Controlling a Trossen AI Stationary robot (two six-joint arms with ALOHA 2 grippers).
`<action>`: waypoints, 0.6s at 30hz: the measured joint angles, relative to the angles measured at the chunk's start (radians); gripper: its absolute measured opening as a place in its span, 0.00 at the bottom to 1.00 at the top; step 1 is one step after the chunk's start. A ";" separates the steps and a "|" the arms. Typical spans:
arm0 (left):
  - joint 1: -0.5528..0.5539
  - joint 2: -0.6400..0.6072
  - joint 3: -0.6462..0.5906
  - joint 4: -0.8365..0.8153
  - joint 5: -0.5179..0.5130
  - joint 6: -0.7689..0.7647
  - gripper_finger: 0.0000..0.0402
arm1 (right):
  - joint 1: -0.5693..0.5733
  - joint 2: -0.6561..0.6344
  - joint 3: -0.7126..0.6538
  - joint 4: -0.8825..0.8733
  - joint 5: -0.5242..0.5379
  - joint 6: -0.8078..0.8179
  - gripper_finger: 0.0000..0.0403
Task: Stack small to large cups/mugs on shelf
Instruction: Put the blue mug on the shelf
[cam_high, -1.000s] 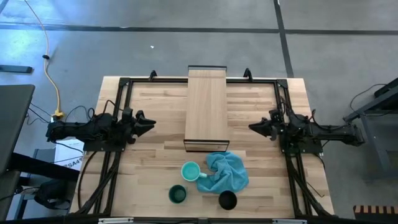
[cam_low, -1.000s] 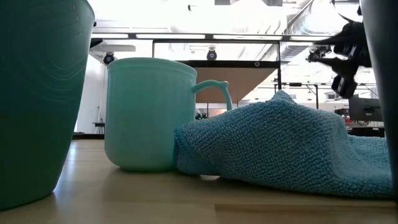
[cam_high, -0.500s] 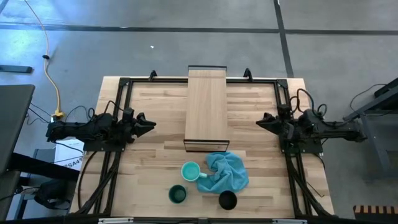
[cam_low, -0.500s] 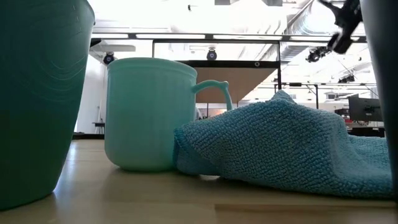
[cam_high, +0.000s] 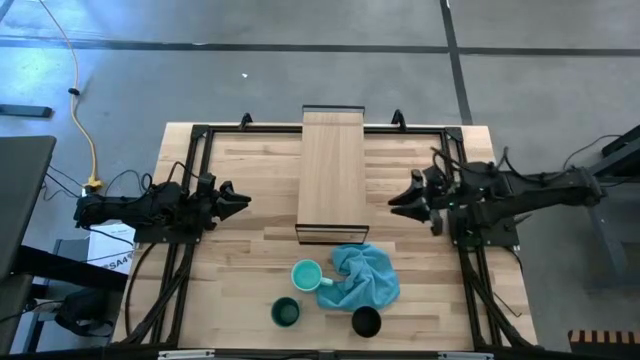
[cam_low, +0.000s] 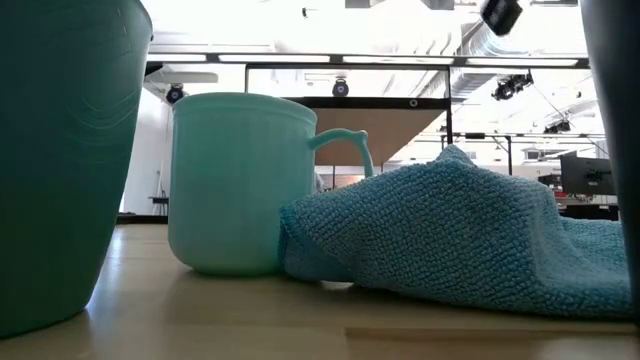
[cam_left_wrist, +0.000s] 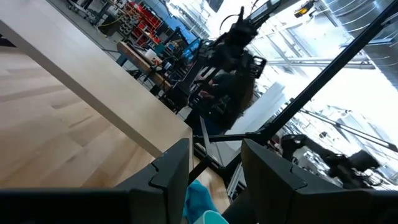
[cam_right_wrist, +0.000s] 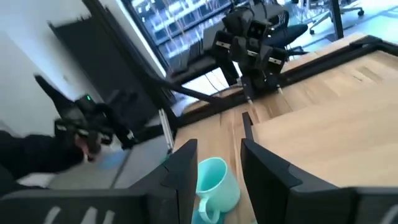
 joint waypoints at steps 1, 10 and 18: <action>0.000 0.000 0.000 0.000 0.000 0.000 0.34 | 0.004 0.034 0.040 -0.033 0.000 -0.017 0.28; 0.000 0.000 0.000 -0.028 0.000 0.000 0.34 | 0.015 0.338 0.410 -0.370 0.000 -0.094 0.28; 0.000 0.000 0.000 -0.076 0.000 -0.002 0.34 | 0.036 0.631 0.662 -0.592 -0.042 -0.103 0.28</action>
